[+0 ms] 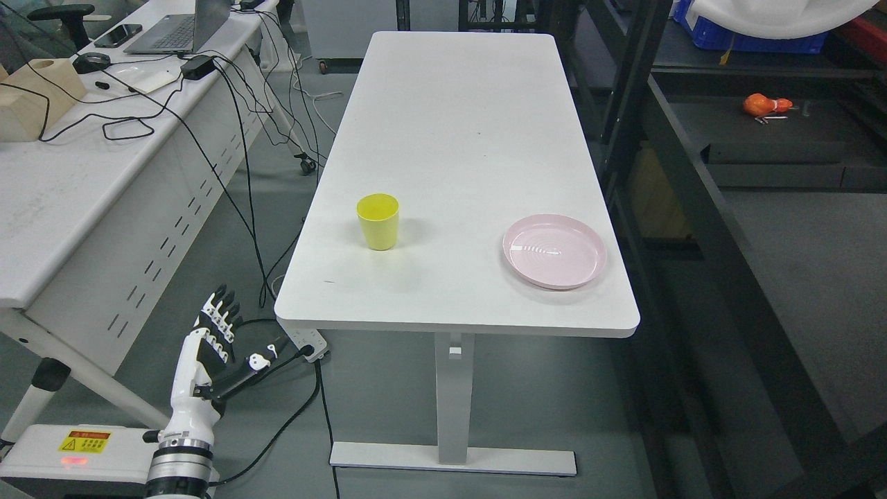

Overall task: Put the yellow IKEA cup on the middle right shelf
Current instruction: 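Move the left hand forward toward the yellow cup on the table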

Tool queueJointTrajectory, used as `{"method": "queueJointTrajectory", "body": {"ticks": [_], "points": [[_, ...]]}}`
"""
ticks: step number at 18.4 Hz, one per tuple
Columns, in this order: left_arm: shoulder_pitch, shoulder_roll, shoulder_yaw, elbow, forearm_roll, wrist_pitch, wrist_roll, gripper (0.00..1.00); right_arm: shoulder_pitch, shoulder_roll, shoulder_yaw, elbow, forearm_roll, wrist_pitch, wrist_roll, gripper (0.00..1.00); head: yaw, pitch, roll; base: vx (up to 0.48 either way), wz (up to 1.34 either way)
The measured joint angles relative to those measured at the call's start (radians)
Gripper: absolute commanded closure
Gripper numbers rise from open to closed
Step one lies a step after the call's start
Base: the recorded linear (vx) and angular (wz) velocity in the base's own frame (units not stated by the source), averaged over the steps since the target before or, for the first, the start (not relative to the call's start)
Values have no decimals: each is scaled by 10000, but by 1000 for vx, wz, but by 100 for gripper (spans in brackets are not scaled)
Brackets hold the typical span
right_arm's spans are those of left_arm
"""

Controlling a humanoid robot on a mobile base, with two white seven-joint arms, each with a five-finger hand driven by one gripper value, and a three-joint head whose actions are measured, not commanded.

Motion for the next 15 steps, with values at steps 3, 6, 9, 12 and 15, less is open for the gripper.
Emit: {"method": "queueJointTrajectory", "body": {"ticks": [3,6,9,12,15], "points": [[-1,-12,53,-36,-6,12,1,1,0,0,0,0,0,0,0,1,0,0,0,0,0],[-1,-19,92,-57,-9,14,1,1,0,0,0,0,0,0,0,1,0,0,0,0,0],[-1,-25,95,-76,-10,18,1,1,1,0,0,0,0,0,0,1,0,0,0,12,0],[-1,-28,91,-88,-10,44,1,1,2,0,0,0,0,0,0,1,0,0,0,61,0],[-1,-30,73,-91,-10,59,-3,1,2,0,0,0,0,0,0,1,0,0,0,112,2]]}}
